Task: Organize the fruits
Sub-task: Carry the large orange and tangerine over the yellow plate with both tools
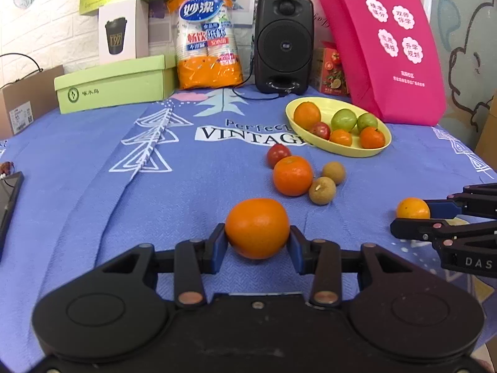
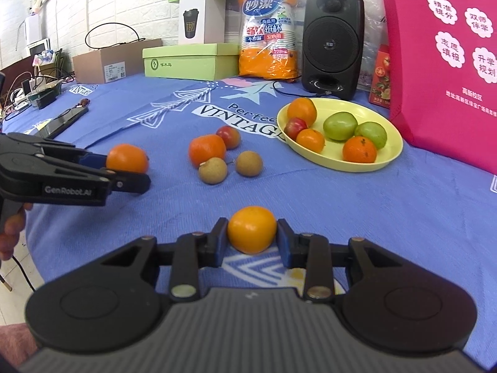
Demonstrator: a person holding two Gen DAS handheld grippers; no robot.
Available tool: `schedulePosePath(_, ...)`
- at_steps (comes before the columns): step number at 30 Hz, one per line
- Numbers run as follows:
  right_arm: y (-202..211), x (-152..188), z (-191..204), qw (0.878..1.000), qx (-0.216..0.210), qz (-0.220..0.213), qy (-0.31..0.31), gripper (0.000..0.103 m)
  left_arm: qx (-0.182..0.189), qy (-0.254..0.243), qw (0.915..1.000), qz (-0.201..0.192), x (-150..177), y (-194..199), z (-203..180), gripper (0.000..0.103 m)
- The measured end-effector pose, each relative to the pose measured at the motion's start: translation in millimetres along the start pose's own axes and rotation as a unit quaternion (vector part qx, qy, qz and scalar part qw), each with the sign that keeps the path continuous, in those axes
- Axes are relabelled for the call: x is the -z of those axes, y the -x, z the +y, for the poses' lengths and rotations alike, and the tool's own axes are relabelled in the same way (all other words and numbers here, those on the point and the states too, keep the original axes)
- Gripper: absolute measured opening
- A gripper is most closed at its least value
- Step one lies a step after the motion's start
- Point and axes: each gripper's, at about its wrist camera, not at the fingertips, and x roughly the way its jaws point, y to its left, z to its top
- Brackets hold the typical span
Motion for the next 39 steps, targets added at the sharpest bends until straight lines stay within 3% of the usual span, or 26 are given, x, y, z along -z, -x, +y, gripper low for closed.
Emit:
schedulePosePath(10,14,2,-20,1.0,0.019,-0.006,-0.016,0.032,0.026,-0.023,0.9992,-0.02,-20,23,-3,0.04)
schedulePosePath(24,4,-11,-47,0.999,0.027,-0.019,-0.022,0.032,0.062,-0.054,0.9965,-0.016,-53,-16,-25,0.04)
schedulePosePath(32,-8,-51,-65,0.999,0.029,-0.037,0.007,0.032,0.089,-0.083,0.9925,-0.015,-98,-57,-43,0.04)
schedulePosePath(36,-29,-71,-74,0.999,0.029,-0.029,0.028,0.032,0.078,-0.111,0.9907,-0.012,-130,-95,-59,0.041)
schedulePosePath(39,-48,-80,-76,0.999,0.027,-0.017,0.044,0.032,0.096,-0.104,0.99,0.001,-153,-125,-65,0.041)
